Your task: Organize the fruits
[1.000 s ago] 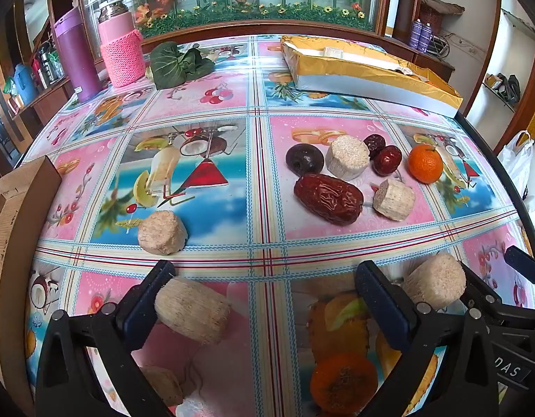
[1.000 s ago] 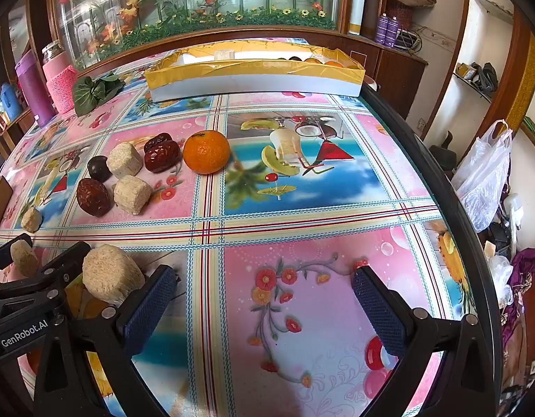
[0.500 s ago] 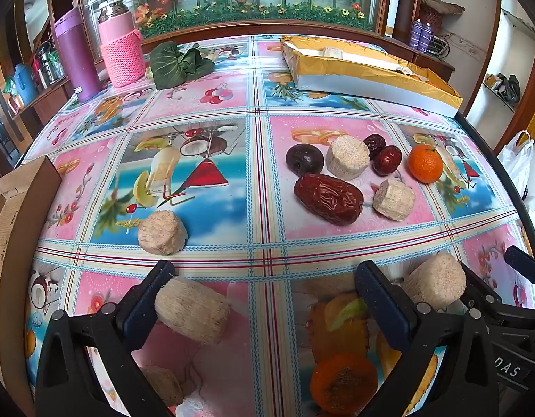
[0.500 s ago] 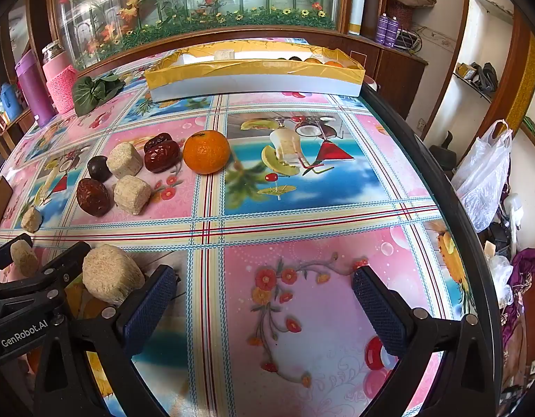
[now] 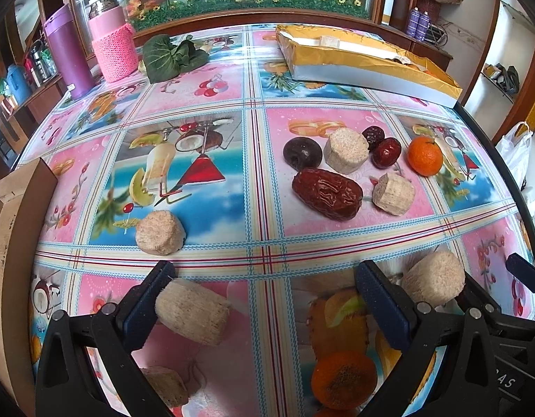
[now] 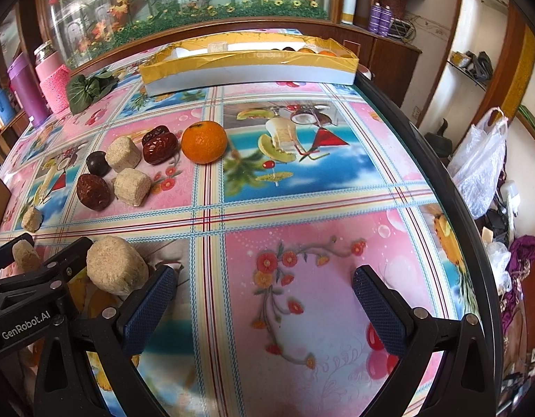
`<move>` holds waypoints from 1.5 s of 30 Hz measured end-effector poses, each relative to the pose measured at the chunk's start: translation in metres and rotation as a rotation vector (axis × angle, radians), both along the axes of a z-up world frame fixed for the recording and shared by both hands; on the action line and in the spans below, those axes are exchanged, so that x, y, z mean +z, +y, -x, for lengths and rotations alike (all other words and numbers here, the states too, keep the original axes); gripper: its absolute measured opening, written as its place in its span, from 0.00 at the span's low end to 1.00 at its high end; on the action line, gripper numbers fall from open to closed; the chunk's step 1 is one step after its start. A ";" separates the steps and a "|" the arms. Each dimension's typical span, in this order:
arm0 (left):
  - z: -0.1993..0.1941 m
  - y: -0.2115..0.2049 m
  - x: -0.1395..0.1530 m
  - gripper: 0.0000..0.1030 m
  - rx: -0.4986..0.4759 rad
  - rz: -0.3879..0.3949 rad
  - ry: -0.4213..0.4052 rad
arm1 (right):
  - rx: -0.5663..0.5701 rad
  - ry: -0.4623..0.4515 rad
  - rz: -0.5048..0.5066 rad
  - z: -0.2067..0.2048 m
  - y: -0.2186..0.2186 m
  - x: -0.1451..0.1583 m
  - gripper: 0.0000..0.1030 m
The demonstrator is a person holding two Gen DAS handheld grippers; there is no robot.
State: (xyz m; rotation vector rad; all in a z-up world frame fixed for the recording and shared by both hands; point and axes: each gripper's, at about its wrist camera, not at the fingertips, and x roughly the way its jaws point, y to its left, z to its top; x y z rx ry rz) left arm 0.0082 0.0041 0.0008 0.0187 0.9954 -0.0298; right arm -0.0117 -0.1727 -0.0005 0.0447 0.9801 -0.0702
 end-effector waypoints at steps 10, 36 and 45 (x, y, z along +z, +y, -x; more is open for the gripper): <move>0.046 0.045 0.054 0.76 0.019 0.122 -0.158 | -0.005 0.007 0.018 0.007 -0.003 0.002 0.99; 0.184 0.170 0.164 1.00 0.207 -0.005 -0.662 | -0.087 -0.531 0.117 0.153 -0.011 0.136 1.00; 0.138 0.131 0.101 1.00 0.044 0.115 -0.386 | -0.103 -0.277 -0.059 0.153 -0.049 0.067 0.93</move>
